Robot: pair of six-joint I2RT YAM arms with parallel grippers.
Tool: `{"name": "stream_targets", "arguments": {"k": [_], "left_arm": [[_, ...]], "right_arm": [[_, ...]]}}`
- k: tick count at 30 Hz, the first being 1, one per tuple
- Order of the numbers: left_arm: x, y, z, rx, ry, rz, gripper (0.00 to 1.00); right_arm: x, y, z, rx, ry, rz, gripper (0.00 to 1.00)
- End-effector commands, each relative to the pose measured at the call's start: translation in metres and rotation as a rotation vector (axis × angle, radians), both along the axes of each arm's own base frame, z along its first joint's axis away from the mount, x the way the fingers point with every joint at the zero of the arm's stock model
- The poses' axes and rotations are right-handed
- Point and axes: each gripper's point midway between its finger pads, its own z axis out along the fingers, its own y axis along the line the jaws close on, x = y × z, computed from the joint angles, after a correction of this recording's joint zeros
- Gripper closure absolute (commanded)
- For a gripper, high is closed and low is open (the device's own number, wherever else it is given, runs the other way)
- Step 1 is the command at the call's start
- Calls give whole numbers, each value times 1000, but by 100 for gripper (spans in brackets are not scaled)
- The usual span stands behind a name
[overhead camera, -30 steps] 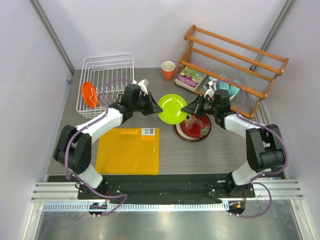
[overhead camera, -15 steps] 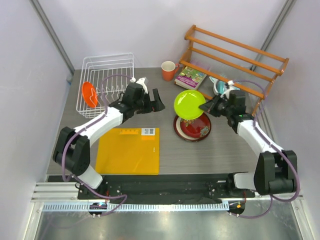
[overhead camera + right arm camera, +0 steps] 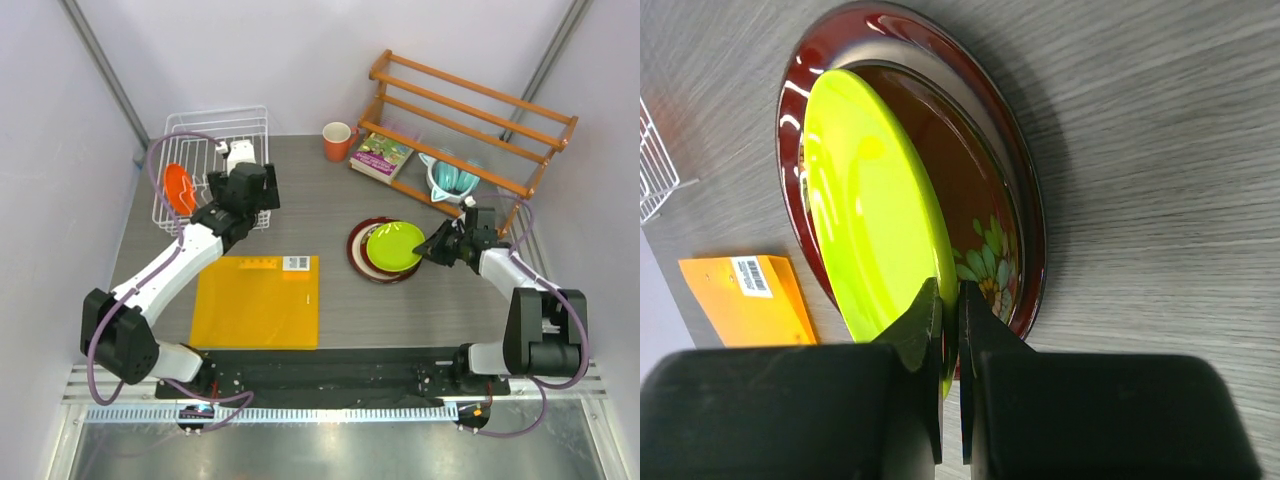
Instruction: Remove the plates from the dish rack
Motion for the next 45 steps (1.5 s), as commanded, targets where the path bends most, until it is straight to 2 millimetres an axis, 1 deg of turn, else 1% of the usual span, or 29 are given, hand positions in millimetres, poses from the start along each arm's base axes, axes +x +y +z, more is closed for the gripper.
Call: {"name": "stream_targets", "arguments": {"k": [1,6,8,9,11,12,13,15,16,17,18,19,20,22,23,24,26,27,31,32,34,35,37,38,39,41,42,44,45], "left_arm": [[4,37,16,86,-28,128,1],[7,47,13,67,-21,144,1],[8,45,10,51,-16,136,0],[7,45,9,51,-12,137,1],[9,45,9,51,-11,135,1],[10,45,7,53,-7,138,1],[10,45,6,53,-4,137,1],[14,47,2,45,3,137,0],[15,49,2,41,2,145,0],[17,54,2,35,2,164,1],[20,55,-2,24,7,166,1],[22,58,-3,16,8,174,1],[25,67,-2,6,5,192,1],[32,74,-3,-2,8,210,0],[34,84,-4,1,13,234,0],[36,88,-5,3,25,241,0],[42,98,-5,14,36,265,0],[43,104,-4,24,38,281,1],[53,123,-2,16,26,319,1],[55,133,-5,17,33,342,1],[58,142,-5,11,35,361,1],[61,153,-12,15,49,387,1],[64,165,-16,21,58,421,0],[65,177,-17,30,56,453,0],[68,184,-23,38,66,471,1],[74,198,-23,59,52,494,1],[79,202,-32,58,67,497,1],[88,205,-38,42,72,498,1],[87,222,-46,44,93,541,1]], "right_arm": [[7,9,6,47,-42,33,99],[7,16,1,87,-25,66,99],[6,19,-5,97,-8,84,95],[7,19,-5,95,-7,88,83],[7,18,-8,88,-1,87,73],[8,17,-8,86,-2,84,56],[8,17,-7,85,-4,85,49],[10,15,-4,74,-17,79,47],[10,15,-3,66,-21,83,41],[11,14,0,60,-33,81,39],[15,11,4,44,-44,77,39],[12,9,4,22,-38,88,37],[13,7,10,8,-55,87,35],[16,-4,16,-60,-61,56,33],[16,-8,19,-87,-73,54,32],[18,-14,28,-122,-90,34,30],[19,-19,34,-153,-102,27,29],[20,-21,42,-163,-113,19,29],[21,-28,52,-198,-143,-14,28],[21,-29,54,-202,-149,-18,28],[20,-30,55,-206,-155,-20,28],[19,-29,54,-206,-154,-18,28],[18,-29,50,-205,-142,-12,28],[18,-27,48,-200,-137,-4,28],[18,-27,47,-198,-133,-2,28],[17,-26,42,-192,-119,4,28],[18,-25,40,-189,-118,7,27],[18,-24,35,-179,-105,9,27],[19,-22,34,-171,-109,16,27]]}}
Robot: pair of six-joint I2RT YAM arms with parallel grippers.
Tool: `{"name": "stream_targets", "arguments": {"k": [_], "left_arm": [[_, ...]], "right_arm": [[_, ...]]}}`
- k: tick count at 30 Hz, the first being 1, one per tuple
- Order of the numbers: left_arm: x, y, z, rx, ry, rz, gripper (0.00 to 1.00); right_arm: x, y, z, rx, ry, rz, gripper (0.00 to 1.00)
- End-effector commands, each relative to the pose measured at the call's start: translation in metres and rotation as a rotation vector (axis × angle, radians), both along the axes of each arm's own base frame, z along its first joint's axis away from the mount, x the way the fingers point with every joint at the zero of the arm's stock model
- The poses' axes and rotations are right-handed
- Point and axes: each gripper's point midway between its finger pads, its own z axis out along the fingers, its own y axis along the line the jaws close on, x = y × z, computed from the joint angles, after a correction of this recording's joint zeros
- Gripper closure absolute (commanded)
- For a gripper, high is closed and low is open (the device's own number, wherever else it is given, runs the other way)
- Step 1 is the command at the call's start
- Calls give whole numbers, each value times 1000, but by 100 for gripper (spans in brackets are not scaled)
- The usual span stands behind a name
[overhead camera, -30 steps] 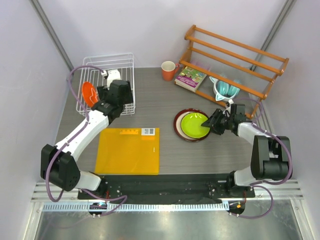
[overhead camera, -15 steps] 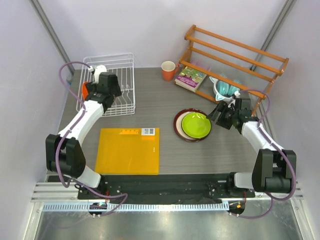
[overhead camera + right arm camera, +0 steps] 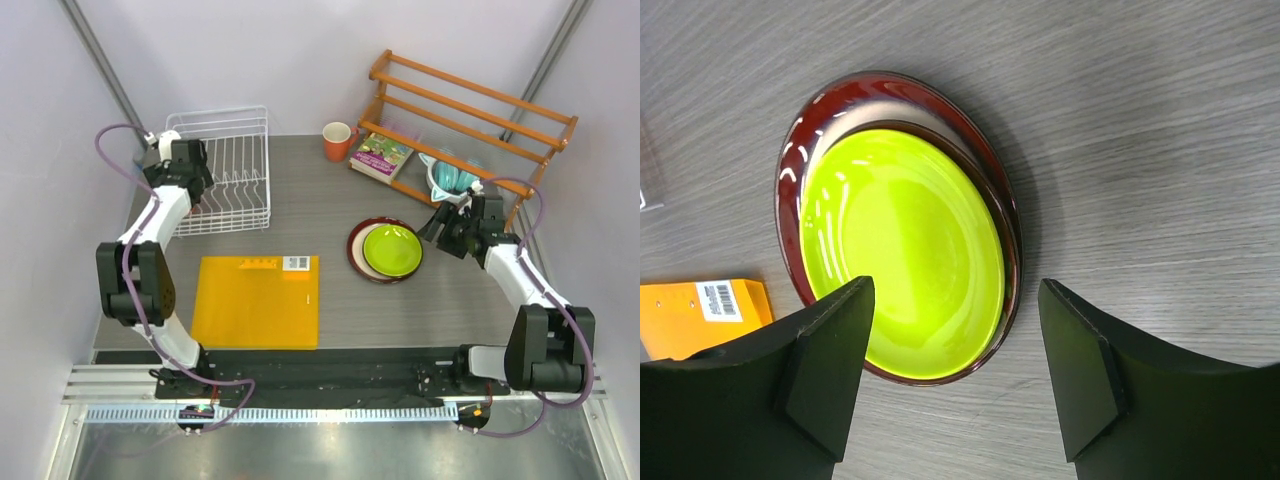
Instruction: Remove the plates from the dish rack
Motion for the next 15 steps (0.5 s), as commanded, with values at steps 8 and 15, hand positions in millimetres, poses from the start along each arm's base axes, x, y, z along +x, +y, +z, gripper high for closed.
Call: {"name": "stream_targets", "arguments": {"k": [8,15], "left_arm": [[35,46,-21,-35,-40,60,1],[49,48,-15,-43,-66,30,33]], "right_arm": [[9,6,-14,25,24,45,29],[10,7,-28,28,52,53,35]]}}
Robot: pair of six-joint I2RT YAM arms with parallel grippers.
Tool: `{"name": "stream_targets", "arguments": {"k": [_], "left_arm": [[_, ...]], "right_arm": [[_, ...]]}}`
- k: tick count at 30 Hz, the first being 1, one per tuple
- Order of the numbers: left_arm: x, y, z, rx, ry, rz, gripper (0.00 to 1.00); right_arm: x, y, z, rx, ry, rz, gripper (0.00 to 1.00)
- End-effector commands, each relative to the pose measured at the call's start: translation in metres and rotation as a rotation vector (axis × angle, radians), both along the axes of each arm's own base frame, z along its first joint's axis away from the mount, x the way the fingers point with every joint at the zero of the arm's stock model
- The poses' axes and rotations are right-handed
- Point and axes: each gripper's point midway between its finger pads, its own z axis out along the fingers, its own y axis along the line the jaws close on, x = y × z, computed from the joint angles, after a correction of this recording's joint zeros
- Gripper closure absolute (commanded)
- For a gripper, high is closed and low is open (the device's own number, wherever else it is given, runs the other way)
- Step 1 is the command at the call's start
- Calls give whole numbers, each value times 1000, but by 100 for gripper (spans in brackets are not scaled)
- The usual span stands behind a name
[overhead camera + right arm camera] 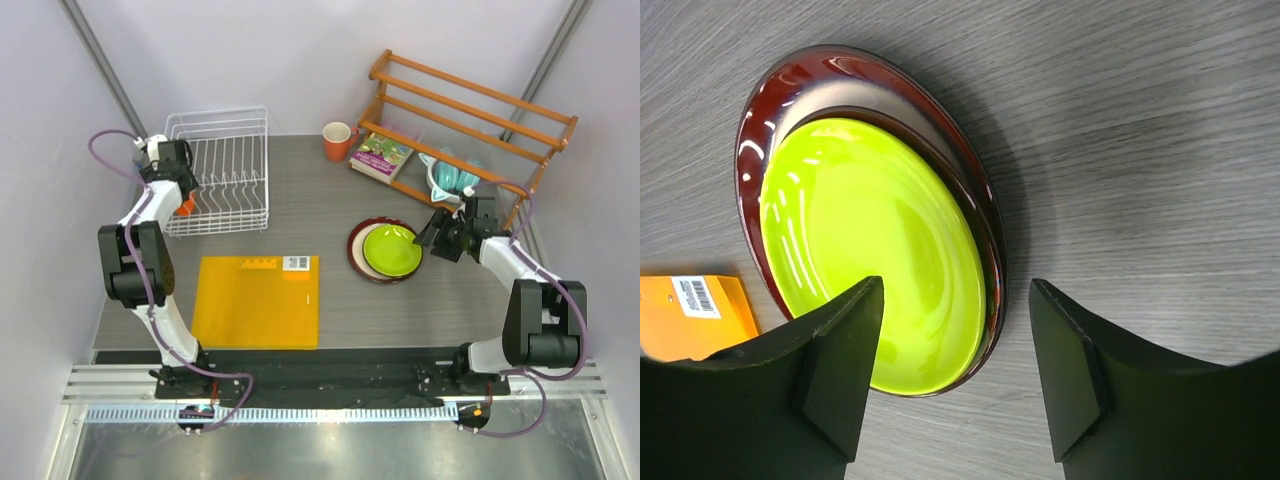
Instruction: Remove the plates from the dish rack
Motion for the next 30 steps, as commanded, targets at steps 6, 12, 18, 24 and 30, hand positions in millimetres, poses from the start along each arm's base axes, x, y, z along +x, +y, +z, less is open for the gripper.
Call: {"name": "stream_targets", "arguments": {"k": [6,12,18,24,30], "left_arm": [[27,10,45,47,-129,-5,59],[26,12,42,62,-105,-7,86],[23,16,45,93,-85,-13,100],[17,18,56,139,-82,-32,100],[3,21,91,308,-58,-26,100]], "right_arm": [[9,5,-2,18,-24,42,35],[8,11,-6,45,-11,64,35],[8,12,-7,55,-5,70,35],[7,12,-7,56,-7,71,35],[6,13,-7,61,-5,73,35]]}}
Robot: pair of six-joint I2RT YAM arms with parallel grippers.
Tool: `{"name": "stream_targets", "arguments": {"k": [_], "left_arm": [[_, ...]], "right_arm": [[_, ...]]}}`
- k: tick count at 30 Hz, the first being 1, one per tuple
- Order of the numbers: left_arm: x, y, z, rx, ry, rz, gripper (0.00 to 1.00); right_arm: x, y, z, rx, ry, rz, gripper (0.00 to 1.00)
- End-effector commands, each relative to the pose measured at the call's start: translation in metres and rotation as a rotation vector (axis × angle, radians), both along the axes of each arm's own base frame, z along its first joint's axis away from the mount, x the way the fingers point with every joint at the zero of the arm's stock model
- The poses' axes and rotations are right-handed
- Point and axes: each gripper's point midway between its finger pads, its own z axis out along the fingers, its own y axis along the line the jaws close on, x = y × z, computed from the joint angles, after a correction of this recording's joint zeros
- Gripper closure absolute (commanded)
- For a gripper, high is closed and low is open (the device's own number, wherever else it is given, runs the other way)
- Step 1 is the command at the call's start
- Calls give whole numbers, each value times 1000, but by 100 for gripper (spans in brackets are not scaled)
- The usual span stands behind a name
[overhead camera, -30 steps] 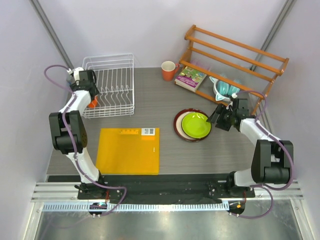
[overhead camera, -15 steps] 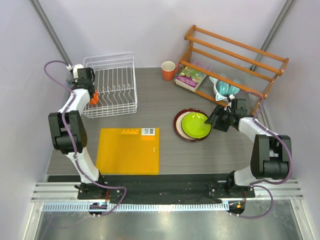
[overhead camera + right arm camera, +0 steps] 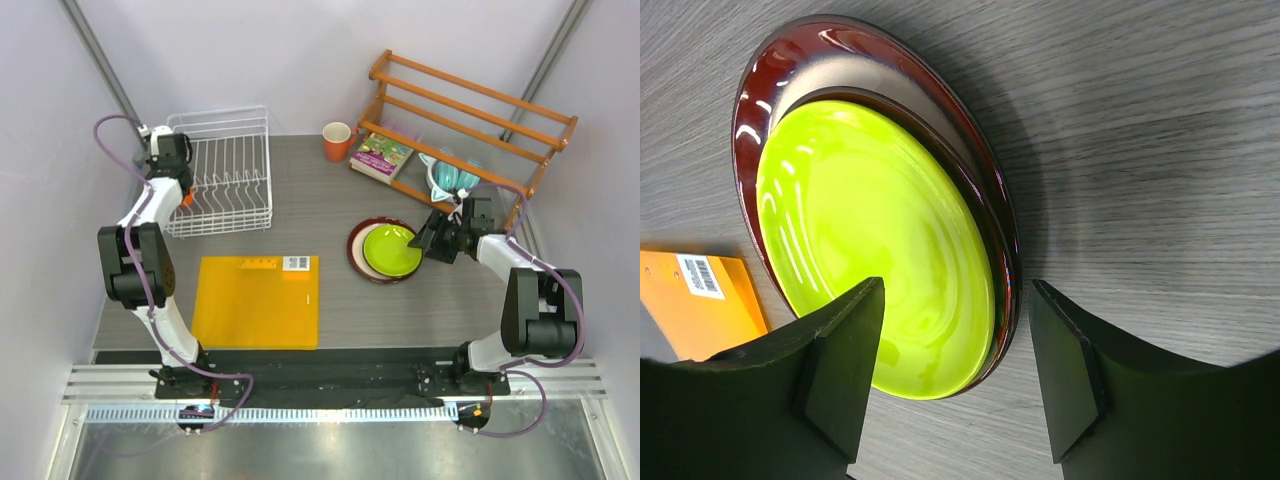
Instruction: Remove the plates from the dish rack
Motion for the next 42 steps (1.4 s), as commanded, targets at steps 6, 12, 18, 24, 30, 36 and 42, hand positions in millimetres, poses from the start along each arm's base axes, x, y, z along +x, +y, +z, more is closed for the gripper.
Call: {"name": "stream_targets", "arguments": {"k": [6,12,18,24,30,36,42], "left_arm": [[-26,14,88,269,-78,80,100],[-40,-14,114,230,-123,43,100],[-45,-90,135,-45,-227,-173,100],[-60,-189,140,-438,-324,-474,100],[-84,-283,115,-784,-275,-760,100],[-107,-350,79,-1000,-176,-884,100],[-125,-388,64,-1093,-135,-949,100]], "right_arm": [[7,2,8,11,-43,16,34],[8,0,22,-19,-80,3,34],[10,8,56,-26,-168,23,32],[14,35,94,30,-275,95,31],[18,86,126,108,-375,215,30],[20,128,140,209,-416,306,30],[27,142,131,237,-408,321,30]]}}
